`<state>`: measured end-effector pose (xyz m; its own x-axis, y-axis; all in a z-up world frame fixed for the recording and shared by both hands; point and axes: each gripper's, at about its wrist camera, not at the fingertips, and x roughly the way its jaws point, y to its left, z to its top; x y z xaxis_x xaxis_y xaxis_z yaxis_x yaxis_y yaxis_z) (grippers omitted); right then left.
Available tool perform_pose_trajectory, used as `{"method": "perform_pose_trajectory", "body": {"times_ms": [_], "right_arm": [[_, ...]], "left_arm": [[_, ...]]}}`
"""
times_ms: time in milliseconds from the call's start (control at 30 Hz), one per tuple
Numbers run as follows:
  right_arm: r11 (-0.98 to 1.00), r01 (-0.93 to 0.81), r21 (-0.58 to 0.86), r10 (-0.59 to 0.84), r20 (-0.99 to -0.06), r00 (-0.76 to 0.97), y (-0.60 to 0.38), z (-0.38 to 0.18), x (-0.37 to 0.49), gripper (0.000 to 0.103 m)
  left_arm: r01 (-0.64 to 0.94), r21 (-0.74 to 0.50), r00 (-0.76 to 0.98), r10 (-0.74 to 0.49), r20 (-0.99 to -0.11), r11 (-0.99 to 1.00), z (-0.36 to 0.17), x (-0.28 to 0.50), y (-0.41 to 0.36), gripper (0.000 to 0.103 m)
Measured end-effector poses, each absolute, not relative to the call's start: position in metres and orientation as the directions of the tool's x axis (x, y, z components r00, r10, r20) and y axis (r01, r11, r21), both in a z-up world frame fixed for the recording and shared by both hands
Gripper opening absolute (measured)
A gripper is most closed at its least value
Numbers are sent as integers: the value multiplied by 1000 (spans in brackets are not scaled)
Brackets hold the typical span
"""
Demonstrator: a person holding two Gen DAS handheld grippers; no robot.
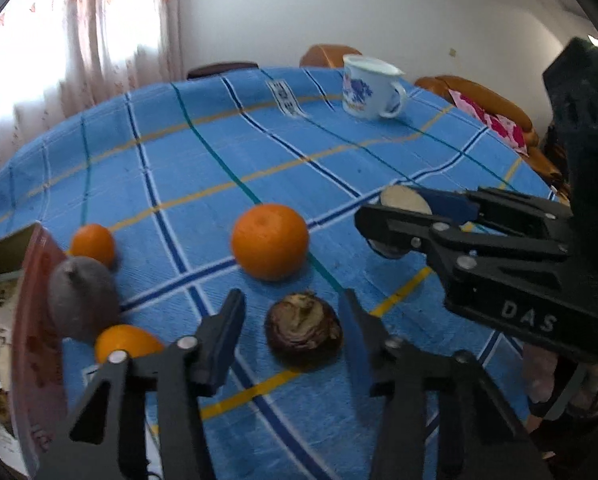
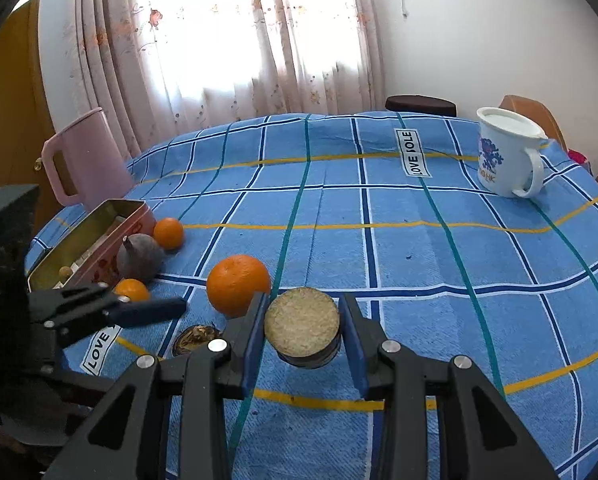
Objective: Organize fruits
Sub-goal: 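Grasp a dark brown mangosteen with the left tool while the right tool holds the slice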
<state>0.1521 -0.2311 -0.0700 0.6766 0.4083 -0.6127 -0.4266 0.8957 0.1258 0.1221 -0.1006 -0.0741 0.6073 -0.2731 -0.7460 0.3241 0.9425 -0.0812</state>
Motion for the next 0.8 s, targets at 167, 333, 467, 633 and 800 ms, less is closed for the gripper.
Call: {"method": "perform_pose_trajectory", "body": {"times_ms": [167, 333, 467, 633, 800], "right_arm": [[888, -440, 131, 422, -612, 669, -231, -71, 152, 38], [880, -462, 113, 437, -577, 690, -230, -66, 145, 38], [873, -479, 97, 444, -564, 696, -227, -64, 140, 38], [865, -493, 91, 457, -545, 703, -226, -61, 136, 38], [857, -508, 83, 471, -525, 709, -225, -59, 131, 38]], "left_arm": [[330, -118, 584, -300, -754, 937, -77, 123, -102, 40], [312, -99, 647, -287, -707, 945, -68, 113, -97, 40], [291, -82, 694, -270, -667, 953, -61, 107, -94, 40], [264, -75, 740, -251, -624, 962, -55, 100, -88, 40], [238, -67, 775, -231, -588, 969, -51, 95, -83, 40]]}}
